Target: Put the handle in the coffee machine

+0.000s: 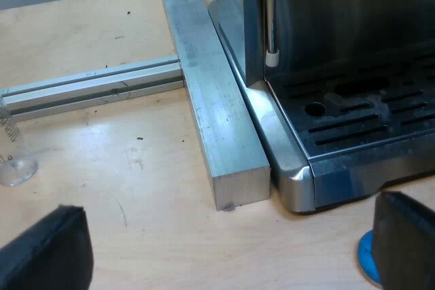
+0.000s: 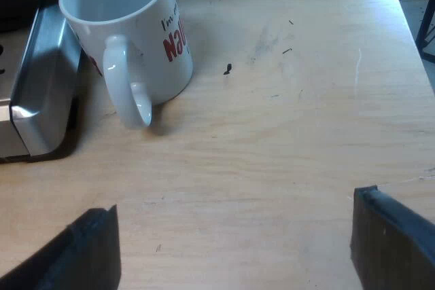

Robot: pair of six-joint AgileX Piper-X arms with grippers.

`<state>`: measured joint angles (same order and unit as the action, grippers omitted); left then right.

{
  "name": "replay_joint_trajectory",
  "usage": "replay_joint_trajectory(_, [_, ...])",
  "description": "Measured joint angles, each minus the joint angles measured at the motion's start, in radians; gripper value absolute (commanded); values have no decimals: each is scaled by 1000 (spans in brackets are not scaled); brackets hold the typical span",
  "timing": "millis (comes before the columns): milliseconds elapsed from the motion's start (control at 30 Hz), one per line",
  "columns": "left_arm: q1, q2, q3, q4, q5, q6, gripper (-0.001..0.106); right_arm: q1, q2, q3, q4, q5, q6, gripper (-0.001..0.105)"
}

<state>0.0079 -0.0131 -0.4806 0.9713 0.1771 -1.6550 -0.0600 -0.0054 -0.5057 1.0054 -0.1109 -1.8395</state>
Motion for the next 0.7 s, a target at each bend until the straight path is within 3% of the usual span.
replay_joint_trajectory(533, [16, 0, 0, 0, 0, 0, 84, 0, 0, 0, 0, -8, 7, 71])
replay_joint_trajectory(700, [16, 0, 0, -1, 16, 0, 84, 0, 0, -65, 51, -20, -41, 71])
